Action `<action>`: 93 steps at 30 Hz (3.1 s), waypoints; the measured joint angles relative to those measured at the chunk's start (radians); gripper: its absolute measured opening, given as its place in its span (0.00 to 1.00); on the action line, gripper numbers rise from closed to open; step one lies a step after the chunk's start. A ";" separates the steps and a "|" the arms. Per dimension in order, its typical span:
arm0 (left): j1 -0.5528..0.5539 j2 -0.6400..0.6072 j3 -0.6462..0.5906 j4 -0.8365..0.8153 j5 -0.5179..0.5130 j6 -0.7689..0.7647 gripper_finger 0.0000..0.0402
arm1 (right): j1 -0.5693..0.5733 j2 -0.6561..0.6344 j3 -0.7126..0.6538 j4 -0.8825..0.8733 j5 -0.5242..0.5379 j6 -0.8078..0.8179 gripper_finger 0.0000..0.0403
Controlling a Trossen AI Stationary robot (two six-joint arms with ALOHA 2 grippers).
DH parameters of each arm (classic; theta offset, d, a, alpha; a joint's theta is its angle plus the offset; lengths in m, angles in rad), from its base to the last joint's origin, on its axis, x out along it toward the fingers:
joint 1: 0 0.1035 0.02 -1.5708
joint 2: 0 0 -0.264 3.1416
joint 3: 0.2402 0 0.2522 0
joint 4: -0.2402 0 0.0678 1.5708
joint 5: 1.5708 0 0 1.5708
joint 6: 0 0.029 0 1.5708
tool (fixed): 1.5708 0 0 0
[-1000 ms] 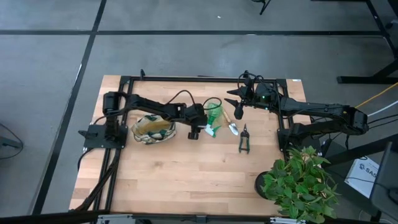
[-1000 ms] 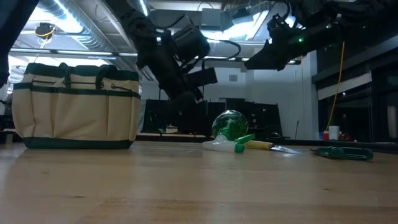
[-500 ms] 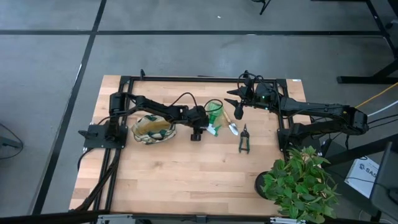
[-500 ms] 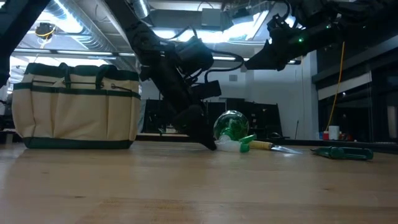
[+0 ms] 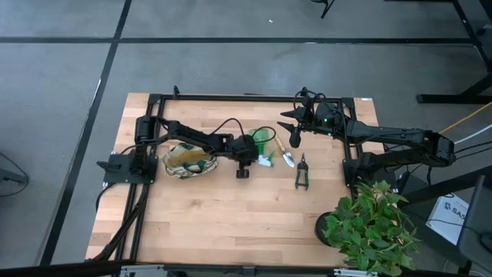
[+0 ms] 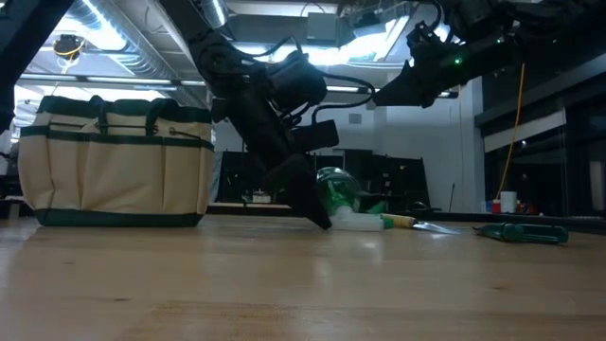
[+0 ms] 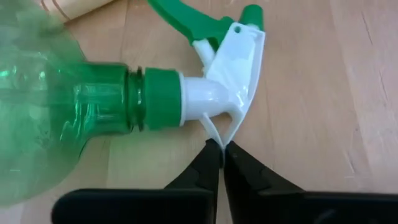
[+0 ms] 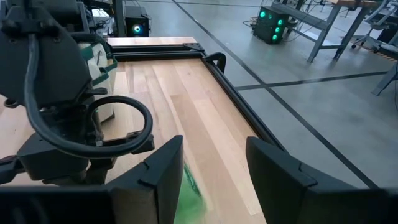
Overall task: Pick & Place Garden tools in Gardening bag
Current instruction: Put the green spray bottle into the gardening bag
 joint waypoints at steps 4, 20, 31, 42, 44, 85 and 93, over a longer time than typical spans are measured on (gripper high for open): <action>-0.008 -0.002 0.000 0.000 -0.004 -0.024 0.02 | 0.000 0.000 0.000 0.000 0.000 0.000 0.44; -0.075 -0.152 -0.004 -0.138 -0.081 -0.073 0.01 | 0.000 0.000 0.000 -0.004 0.000 0.000 0.44; -0.112 -0.337 -0.003 -0.314 -0.219 -0.081 0.01 | 0.000 0.000 0.000 -0.009 0.000 0.000 0.44; -0.152 -0.564 -0.001 -0.531 -0.252 -0.148 0.01 | 0.000 0.000 0.000 -0.026 0.000 0.000 0.44; -0.162 -0.601 -0.001 -0.543 -0.252 -0.157 0.01 | 0.000 0.000 0.000 -0.034 0.000 0.000 0.44; -0.398 -1.146 -0.001 -1.019 0.095 -0.930 0.01 | 0.000 0.000 0.000 -0.035 0.000 0.000 0.44; -0.399 -1.150 -0.001 -1.061 0.151 -1.011 0.01 | 0.000 0.000 0.000 -0.035 0.000 0.000 0.44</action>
